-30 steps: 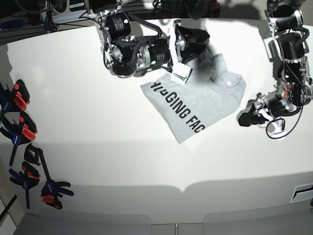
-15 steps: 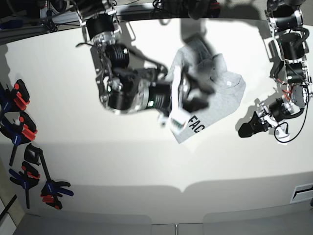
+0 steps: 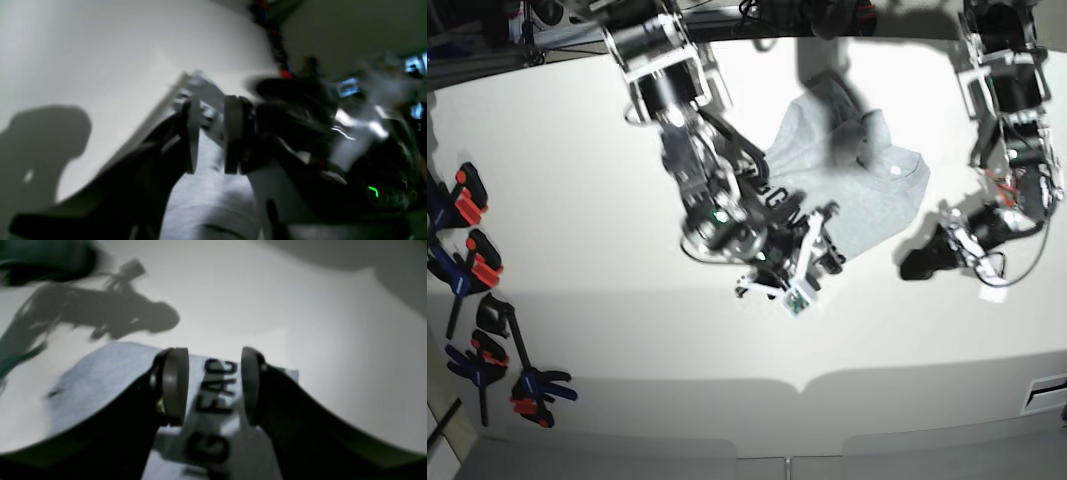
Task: Fold the T-shirt properly
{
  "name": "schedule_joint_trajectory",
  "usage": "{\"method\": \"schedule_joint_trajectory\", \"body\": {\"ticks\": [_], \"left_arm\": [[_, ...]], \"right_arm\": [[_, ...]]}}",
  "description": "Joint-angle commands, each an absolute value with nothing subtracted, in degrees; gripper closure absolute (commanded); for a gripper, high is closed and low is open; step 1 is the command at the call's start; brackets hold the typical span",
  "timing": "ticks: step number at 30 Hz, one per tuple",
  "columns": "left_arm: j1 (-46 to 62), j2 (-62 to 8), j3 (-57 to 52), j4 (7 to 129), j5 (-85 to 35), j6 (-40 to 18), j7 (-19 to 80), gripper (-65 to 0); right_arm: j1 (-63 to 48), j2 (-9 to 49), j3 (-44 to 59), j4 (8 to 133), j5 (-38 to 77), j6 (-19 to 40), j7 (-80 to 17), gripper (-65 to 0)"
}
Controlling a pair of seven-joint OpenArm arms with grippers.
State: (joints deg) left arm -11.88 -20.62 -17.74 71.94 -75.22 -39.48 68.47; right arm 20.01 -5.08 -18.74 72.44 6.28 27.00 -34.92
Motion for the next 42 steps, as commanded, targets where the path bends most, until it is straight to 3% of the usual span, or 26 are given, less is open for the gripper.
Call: {"method": "schedule_joint_trajectory", "body": {"ticks": [1, 2, 7, 12, 16, 21, 28, 33, 39, 42], "left_arm": [[-10.9, -20.9, -18.0, 75.5, -76.6, -40.0, 67.4, -4.7], [-8.7, -20.5, -18.0, 78.4, -76.6, -40.0, 67.1, -0.3], [1.1, -19.0, -18.0, 92.2, -72.5, -40.0, 64.6, 0.0], [9.7, -17.4, -17.9, 98.9, -72.0, -40.0, 64.4, 0.0], [13.6, -11.7, -17.4, 95.6, -63.8, -40.0, 56.0, 0.0], [12.8, -8.4, -11.5, 88.2, -61.2, -40.0, 55.7, 0.0], [6.0, -8.7, -3.0, 77.6, -37.3, -40.0, 48.0, 0.0], [0.6, -14.5, -4.7, 76.6, -36.0, -38.9, 49.9, 0.0], [-3.0, -24.3, -4.8, 76.6, -36.0, -38.9, 48.5, 0.0], [-4.0, -26.5, -4.8, 76.6, -36.0, -38.9, 44.9, 0.0]], "right_arm": [[23.3, -6.4, -18.7, 70.1, 5.8, 26.5, -33.3, -24.3], [25.0, -7.1, -18.7, 66.6, 4.3, 25.9, -33.1, -24.3], [31.5, -8.8, -18.7, 54.0, 3.2, 25.0, -31.0, -24.3], [33.8, -8.4, -18.7, 50.0, 3.1, 25.0, -32.1, -24.3], [33.8, -7.2, -18.7, 50.0, 3.1, 25.1, -32.9, -24.3], [33.1, -6.2, -18.7, 50.0, 2.9, 25.1, -34.4, -24.3], [27.9, -5.7, -18.8, 50.0, -3.0, 25.2, -36.5, -24.3], [23.2, -3.8, -18.8, 54.6, -0.3, 25.3, -37.5, -24.3], [15.7, 0.8, -18.8, 70.0, 5.9, 25.6, -42.9, -24.3], [11.1, 1.6, -18.8, 77.6, 10.1, 28.7, -45.8, -24.3]]}}
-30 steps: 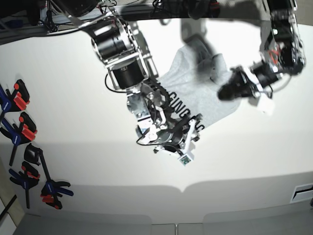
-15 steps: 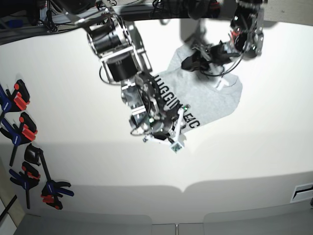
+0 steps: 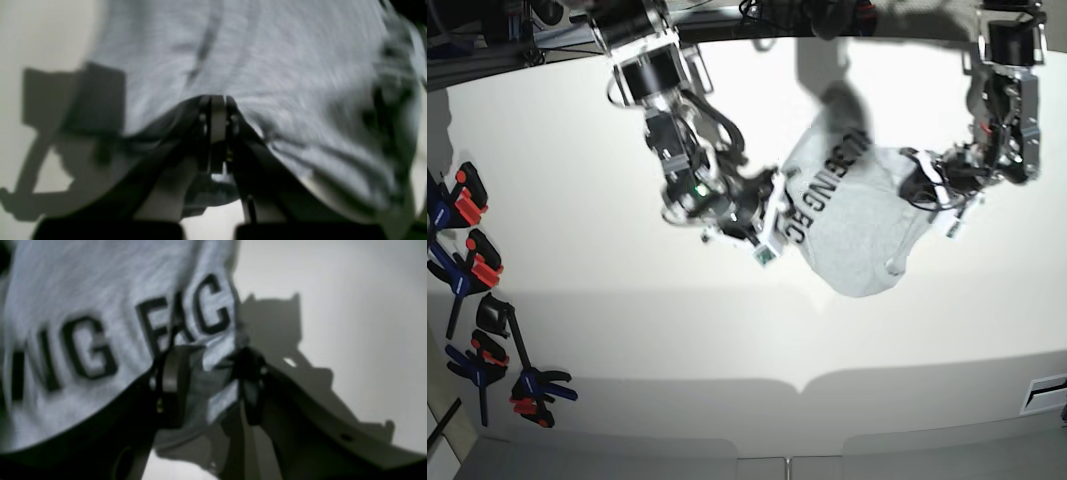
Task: Fold the T-shirt properly
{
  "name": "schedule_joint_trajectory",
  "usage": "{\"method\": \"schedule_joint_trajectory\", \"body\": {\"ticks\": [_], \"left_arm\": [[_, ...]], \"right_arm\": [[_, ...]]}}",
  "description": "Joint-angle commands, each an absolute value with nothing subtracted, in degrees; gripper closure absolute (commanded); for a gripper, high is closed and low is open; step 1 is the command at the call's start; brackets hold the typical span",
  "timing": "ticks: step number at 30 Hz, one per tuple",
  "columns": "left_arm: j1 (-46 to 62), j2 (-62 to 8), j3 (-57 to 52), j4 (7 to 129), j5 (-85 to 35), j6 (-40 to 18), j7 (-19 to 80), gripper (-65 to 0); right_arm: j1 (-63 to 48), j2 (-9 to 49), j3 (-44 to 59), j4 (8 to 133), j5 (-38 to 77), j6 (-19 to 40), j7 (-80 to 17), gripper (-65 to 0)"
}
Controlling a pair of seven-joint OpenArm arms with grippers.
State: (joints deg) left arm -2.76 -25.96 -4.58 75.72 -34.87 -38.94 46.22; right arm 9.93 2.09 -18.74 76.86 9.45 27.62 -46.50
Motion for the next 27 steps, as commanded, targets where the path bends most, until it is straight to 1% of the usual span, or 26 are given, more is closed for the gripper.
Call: {"method": "schedule_joint_trajectory", "body": {"ticks": [1, 5, 10, 18, 20, 22, 27], "left_arm": [[-4.5, -26.7, -4.8, 76.6, -36.0, -38.9, 44.4, 0.0], [-5.3, -26.6, -4.8, 76.6, -36.0, -39.0, 44.4, 0.0], [-5.1, -25.6, -4.8, 76.6, -36.0, -39.0, 44.2, 0.0], [-5.7, -21.5, -4.8, 76.6, -35.9, -39.0, 43.4, 0.0], [-6.4, -20.9, -4.8, 76.6, -35.6, -39.0, 43.4, 0.0], [-7.3, -20.4, -4.8, 76.6, -33.7, -39.0, 42.7, 0.0], [-8.6, -18.9, -4.8, 76.6, -25.4, -38.6, 37.8, 0.0]], "right_arm": [[9.4, 1.6, -18.8, 80.0, 11.0, 29.5, -46.4, -24.3], [2.4, 1.4, -18.8, 87.7, 12.9, 29.8, -46.5, -24.3], [-2.9, 1.4, -18.8, 92.7, 12.9, 29.8, -46.3, -24.3], [-3.7, 1.5, -18.8, 94.7, 16.6, 29.8, -48.8, -24.3], [-3.7, 1.4, -18.8, 94.7, 17.7, 32.3, -48.8, -24.3], [-3.7, 1.4, -18.8, 94.7, 20.1, 34.4, -48.8, -24.3], [-3.6, 1.5, -18.6, 94.7, 21.2, 34.5, -49.1, -24.3]]}}
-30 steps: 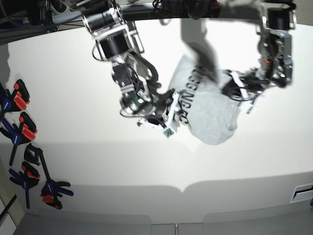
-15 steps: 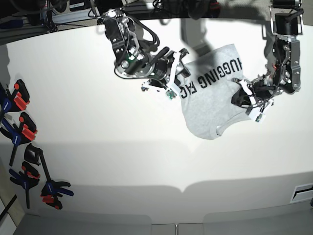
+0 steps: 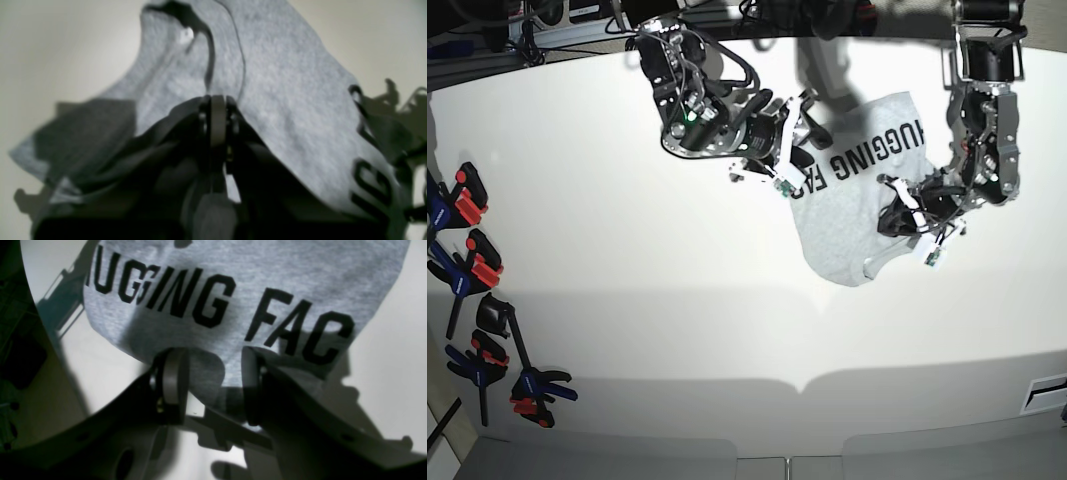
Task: Fold the T-shirt properly
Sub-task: 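Release the shirt and raise both grippers away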
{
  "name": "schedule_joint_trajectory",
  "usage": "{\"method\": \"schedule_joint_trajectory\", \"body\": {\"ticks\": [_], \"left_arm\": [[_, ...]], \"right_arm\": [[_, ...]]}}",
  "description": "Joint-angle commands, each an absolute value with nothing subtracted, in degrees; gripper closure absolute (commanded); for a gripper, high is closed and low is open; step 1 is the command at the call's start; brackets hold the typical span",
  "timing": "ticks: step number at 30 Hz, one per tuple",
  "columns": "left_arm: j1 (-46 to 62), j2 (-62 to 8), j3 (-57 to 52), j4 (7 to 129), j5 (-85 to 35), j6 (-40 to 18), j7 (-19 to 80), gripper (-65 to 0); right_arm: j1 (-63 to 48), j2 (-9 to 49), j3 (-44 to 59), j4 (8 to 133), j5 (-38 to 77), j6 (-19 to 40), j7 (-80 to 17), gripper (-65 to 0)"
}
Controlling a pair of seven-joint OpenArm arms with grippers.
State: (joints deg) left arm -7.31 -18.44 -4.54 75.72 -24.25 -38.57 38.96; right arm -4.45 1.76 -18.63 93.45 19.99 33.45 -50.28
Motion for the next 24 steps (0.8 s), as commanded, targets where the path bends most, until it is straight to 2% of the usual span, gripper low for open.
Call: {"method": "schedule_joint_trajectory", "body": {"ticks": [1, 6, 9, 13, 18, 22, 24], "left_arm": [[-9.0, -18.7, -4.8, 76.6, -24.8, -38.2, 37.4, 0.0], [-11.7, -19.6, -4.8, 77.4, -24.7, -37.5, 38.1, 0.0], [-12.2, -21.1, -4.8, 82.4, -26.0, -36.3, 38.1, 0.0], [-9.8, -24.1, -4.9, 95.2, -25.9, -30.5, 38.5, 0.0], [-3.9, -30.2, -5.0, 112.7, -26.0, -20.8, 41.7, 0.0], [4.9, -33.6, -6.4, 124.7, -27.7, -15.1, 48.4, 0.0], [10.9, -33.7, -9.1, 128.8, -27.7, -14.1, 48.6, 0.0]], "right_arm": [[-3.7, 1.6, -18.3, 95.0, 21.3, 34.5, -49.1, -24.3], [-3.7, 1.6, -14.7, 98.4, 21.2, 34.5, -50.7, -24.3], [-3.7, 1.6, -10.7, 102.8, 21.3, 34.5, -53.9, -24.3], [-3.7, 1.9, -4.2, 109.5, 23.2, 34.5, -61.8, -24.3], [-4.3, 4.7, 4.1, 116.1, 36.0, 34.6, -72.1, -24.3], [-10.2, 8.2, 10.3, 121.0, 42.8, 35.9, -75.0, -24.3], [-14.8, 10.4, 13.3, 123.8, 45.5, 35.8, -76.9, -24.3]]}}
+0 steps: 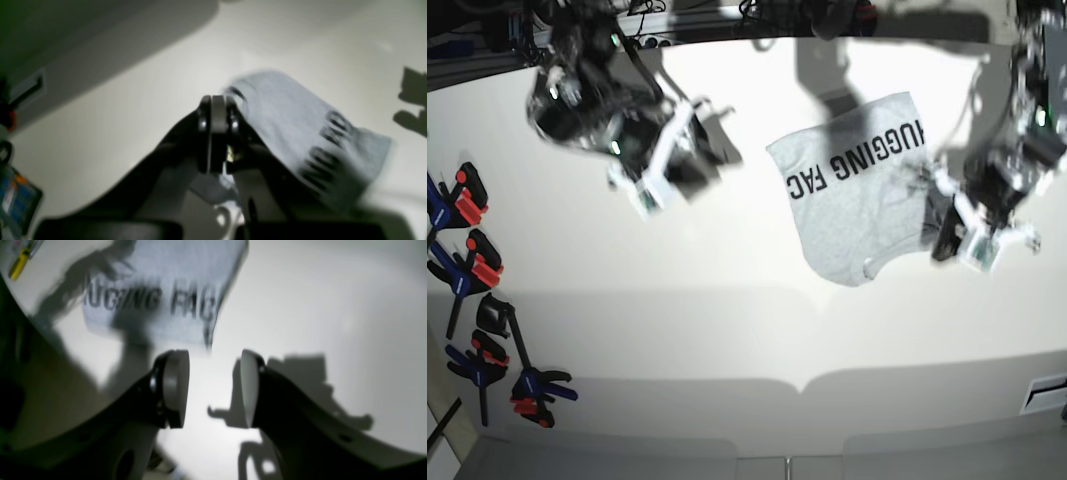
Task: Fold the T-shirt properly
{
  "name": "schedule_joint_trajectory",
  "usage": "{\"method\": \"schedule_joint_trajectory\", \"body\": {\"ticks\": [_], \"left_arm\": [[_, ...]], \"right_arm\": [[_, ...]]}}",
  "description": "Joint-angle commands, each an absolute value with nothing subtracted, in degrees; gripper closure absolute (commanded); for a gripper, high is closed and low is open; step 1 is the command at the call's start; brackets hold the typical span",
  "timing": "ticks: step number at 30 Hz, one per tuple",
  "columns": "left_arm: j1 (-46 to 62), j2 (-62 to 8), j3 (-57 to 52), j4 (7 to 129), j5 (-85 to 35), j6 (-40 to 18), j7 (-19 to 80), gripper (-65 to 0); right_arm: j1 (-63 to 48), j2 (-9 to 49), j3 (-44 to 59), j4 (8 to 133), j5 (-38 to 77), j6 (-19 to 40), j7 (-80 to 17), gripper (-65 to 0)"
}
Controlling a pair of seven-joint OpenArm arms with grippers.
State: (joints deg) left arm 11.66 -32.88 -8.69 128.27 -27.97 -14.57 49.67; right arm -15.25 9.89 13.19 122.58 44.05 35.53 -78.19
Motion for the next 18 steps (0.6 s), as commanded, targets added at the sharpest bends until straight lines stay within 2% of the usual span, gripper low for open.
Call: {"method": "schedule_joint_trajectory", "body": {"ticks": [1, 6, 10, 13, 15, 18], "left_arm": [[13.9, -33.6, -10.6, 130.3, -27.7, -14.0, 48.6, 0.0], [27.5, -30.9, -19.8, 132.6, -28.3, -13.6, 50.6, 0.0], [40.2, -27.1, -26.2, 132.6, -30.1, -13.9, 53.8, 0.0], [50.0, -26.0, -28.1, 132.6, -30.1, -16.2, 54.1, 0.0], [55.4, -25.7, -28.0, 132.6, -30.1, -16.3, 55.2, 0.0], [62.4, -25.7, -28.0, 132.0, -30.1, -17.0, 58.7, 0.0]], "right_arm": [[-17.4, 11.2, 14.8, 125.3, 46.9, 35.8, -77.8, -24.3], [-31.4, 13.2, 23.1, 133.2, 52.7, 35.8, -80.0, -24.3], [-43.3, 13.2, 28.1, 134.9, 60.4, 35.9, -80.0, -24.3], [-52.2, 13.2, 28.8, 134.9, 61.1, 36.9, -80.0, -24.3], [-57.6, 13.2, 28.8, 134.6, 61.1, 40.0, -80.0, -24.3], [-64.5, 13.2, 28.6, 132.0, 60.0, 40.0, -80.0, -24.3]]}}
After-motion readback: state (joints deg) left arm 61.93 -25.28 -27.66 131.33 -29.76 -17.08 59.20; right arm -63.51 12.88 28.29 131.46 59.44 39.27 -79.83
